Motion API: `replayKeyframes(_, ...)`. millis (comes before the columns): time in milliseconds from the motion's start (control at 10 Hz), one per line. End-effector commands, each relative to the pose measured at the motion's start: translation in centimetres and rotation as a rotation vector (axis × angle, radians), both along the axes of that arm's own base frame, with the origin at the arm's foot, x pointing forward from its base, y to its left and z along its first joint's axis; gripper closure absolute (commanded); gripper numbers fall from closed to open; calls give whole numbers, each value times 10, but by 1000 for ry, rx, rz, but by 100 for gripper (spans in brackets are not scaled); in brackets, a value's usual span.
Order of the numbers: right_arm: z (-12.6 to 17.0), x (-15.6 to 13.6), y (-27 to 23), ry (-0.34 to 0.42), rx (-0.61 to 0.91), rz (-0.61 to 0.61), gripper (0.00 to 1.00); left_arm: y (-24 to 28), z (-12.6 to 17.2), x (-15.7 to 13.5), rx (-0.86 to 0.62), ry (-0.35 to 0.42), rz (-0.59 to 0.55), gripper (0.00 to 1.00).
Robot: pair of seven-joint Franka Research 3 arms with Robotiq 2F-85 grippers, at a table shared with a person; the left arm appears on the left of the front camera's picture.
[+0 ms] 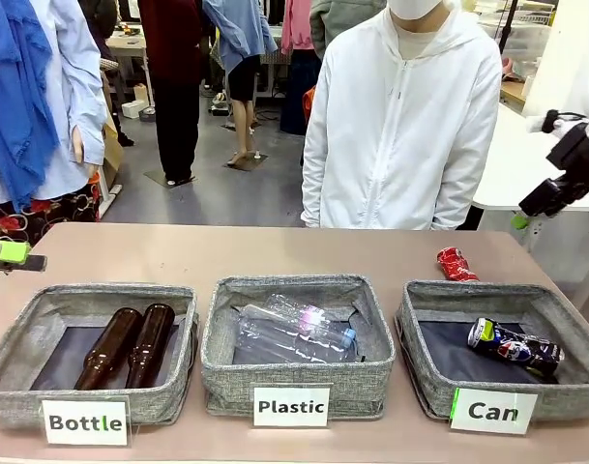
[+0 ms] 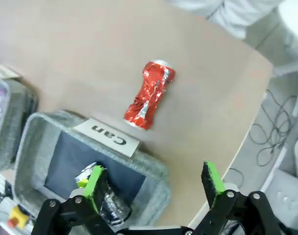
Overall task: Sort the can waste into the basket.
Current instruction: Pick up the can waste from the table and place it in the right Fabric basket.
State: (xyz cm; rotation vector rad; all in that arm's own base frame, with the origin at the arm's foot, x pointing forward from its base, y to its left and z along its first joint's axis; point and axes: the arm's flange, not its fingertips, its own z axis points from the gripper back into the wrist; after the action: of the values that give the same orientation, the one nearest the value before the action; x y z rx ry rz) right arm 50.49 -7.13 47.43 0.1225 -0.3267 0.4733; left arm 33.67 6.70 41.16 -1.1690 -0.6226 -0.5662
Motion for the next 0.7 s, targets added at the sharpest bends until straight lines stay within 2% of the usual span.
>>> replayKeyframes(0, -14, 29, -2, 23, 6, 14, 0, 1, 1, -3, -2, -10, -8, 0)
replayKeyframes(300, -55, 80, 14, 100, -13, -29, 0, 1, 1, -3, -2, -10, -8, 0)
replayKeyframes(400, -79, 101, 22, 135, -42, -44, 0, 1, 1, -3, -2, -10, -8, 0)
replayKeyframes(600, -108, 119, 30, 168, -40, -37, 0, 1, 1, -3, -2, -10, -8, 0)
